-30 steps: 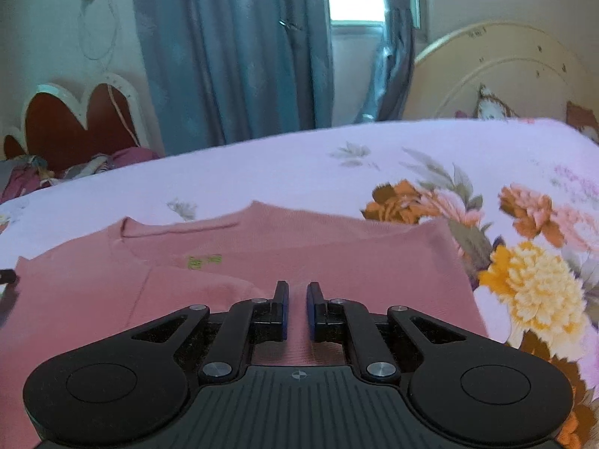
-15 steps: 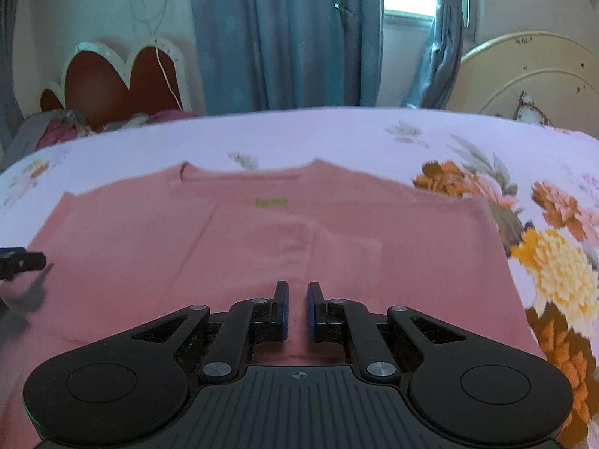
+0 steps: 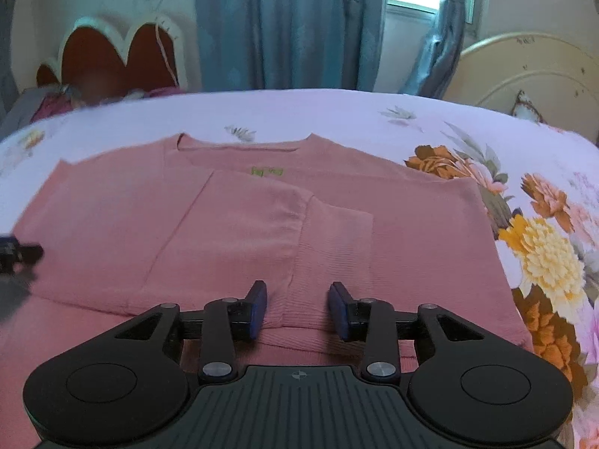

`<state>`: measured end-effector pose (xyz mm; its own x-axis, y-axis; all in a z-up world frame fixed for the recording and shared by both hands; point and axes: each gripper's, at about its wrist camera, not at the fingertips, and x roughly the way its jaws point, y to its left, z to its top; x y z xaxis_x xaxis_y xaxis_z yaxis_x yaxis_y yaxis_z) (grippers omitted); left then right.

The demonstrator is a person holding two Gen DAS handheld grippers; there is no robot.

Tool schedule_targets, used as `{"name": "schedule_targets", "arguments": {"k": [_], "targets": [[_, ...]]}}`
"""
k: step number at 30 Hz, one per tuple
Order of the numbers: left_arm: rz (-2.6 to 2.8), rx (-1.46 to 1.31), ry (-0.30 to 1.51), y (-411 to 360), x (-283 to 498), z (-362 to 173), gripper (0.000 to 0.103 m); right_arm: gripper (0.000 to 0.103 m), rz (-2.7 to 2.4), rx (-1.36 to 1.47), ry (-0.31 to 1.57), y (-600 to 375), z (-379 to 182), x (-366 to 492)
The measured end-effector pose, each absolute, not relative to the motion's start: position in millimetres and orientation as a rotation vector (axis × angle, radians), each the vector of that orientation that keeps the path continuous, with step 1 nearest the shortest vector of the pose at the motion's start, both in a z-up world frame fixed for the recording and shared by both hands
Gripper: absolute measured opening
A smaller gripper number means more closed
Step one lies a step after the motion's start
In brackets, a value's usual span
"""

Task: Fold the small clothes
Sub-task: 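Release the sleeve and open both grippers above the folded sweatshirt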

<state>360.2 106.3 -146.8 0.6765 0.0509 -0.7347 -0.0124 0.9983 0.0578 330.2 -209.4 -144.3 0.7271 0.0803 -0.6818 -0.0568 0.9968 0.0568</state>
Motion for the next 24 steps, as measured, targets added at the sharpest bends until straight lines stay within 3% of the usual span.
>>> {"name": "schedule_targets", "arguments": {"k": [8, 24], "targets": [[0.065, 0.052, 0.830, 102.0, 354.5, -142.3, 0.057, 0.036, 0.102, 0.073, 0.747, -216.6, -133.0, 316.8], [-0.022, 0.036, 0.810, 48.5, 269.8, -118.8, 0.059, 0.036, 0.247, 0.068, 0.737, -225.8, -116.9, 233.3]]}}
